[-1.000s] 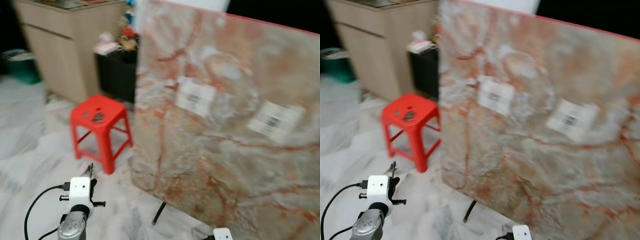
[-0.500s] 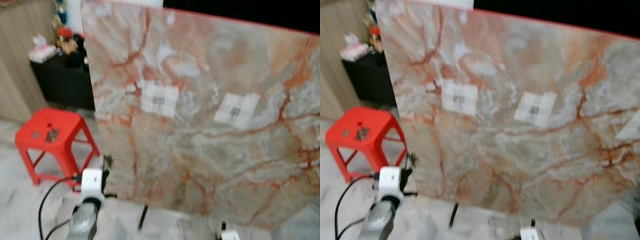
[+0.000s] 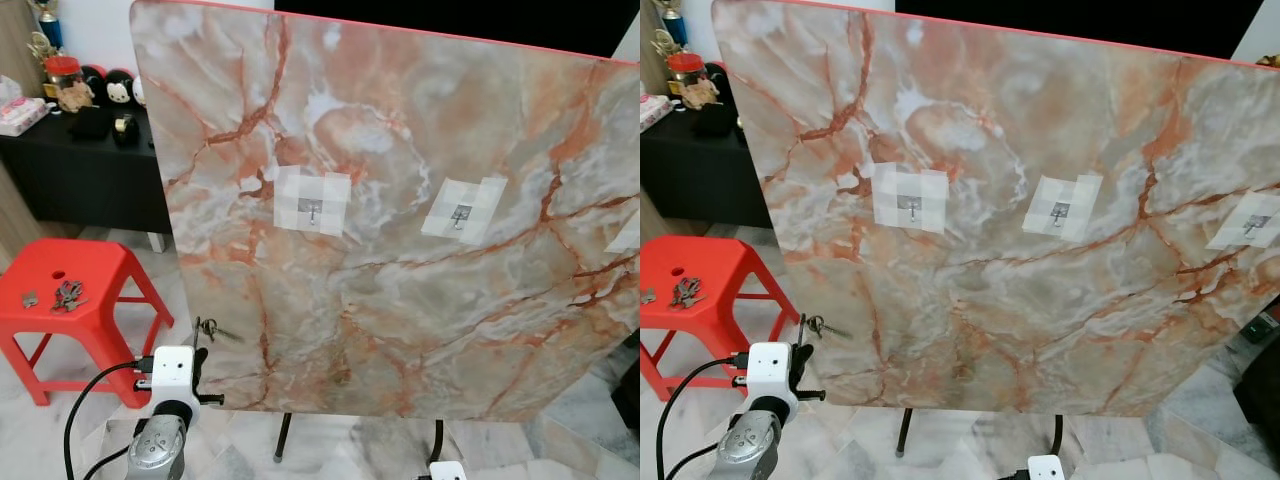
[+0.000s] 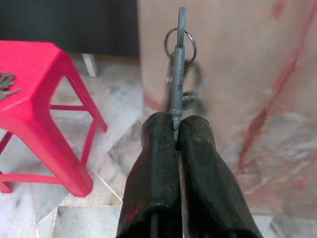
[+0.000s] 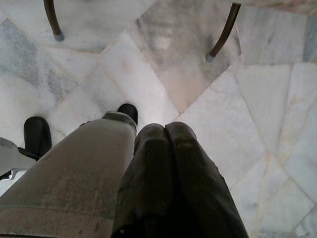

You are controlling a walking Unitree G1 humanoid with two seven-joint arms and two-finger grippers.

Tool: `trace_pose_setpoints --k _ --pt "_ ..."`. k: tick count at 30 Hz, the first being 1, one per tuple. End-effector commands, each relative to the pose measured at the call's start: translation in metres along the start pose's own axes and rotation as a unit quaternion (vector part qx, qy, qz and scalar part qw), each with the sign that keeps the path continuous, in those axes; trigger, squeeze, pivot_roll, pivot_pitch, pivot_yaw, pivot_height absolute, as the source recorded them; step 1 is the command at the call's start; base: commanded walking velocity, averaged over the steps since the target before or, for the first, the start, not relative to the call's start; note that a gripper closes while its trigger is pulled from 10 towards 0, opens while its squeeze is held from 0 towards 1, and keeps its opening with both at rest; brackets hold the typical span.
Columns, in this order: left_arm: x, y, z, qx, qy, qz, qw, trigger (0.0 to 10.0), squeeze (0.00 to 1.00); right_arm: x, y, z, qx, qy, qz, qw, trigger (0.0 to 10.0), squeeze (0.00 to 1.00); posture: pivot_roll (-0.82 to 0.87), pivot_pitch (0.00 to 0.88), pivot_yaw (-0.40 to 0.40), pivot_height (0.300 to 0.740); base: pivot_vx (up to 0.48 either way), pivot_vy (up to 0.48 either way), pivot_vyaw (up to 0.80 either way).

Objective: Hang keys on a hook

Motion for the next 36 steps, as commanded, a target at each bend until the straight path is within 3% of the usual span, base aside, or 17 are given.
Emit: trace_pose_setpoints --k 1,20,27,36 --pt "0.003 -0.001 0.003 0.009 0.004 -0.006 1.0 10.0 0.0 0.003 0.0 0.004 0.008 0.006 -0.005 1.0 10.0 0.0 0.03 0.0 -0.091 0.74 0.0 0.307 0.0" --pt "0.002 0.001 0.007 0.014 0.01 -0.014 1.0 10.0 0.0 0.002 0.0 0.005 0.014 0.019 -0.009 1.0 10.0 0.0 0.04 0.0 -0.063 0.74 0.0 0.31 0.0" --pt "0.003 0.005 0.019 0.03 0.022 -0.036 0.999 10.0 0.0 -0.005 0.001 0.006 0.026 0.061 -0.011 0.998 10.0 0.0 0.05 0.0 -0.005 0.74 0.0 0.309 0.0" --pt "0.001 0.007 0.028 0.044 0.036 -0.045 0.997 10.0 0.0 -0.013 0.001 0.003 0.022 0.085 -0.008 0.996 10.0 0.0 0.06 0.0 0.002 0.74 0.0 0.199 0.0"
Point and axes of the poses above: a point about 5 cm out from each wrist's last joint towards the gripper, its own y axis pointing out of the wrist towards the gripper, its own z axis along the axis of the wrist's last joint, x = y × z, the point moved 3 cm from there along y, pointing out of the wrist towards the gripper, and after that the axes turned 14 degrees about y, right-handed, at the moved point
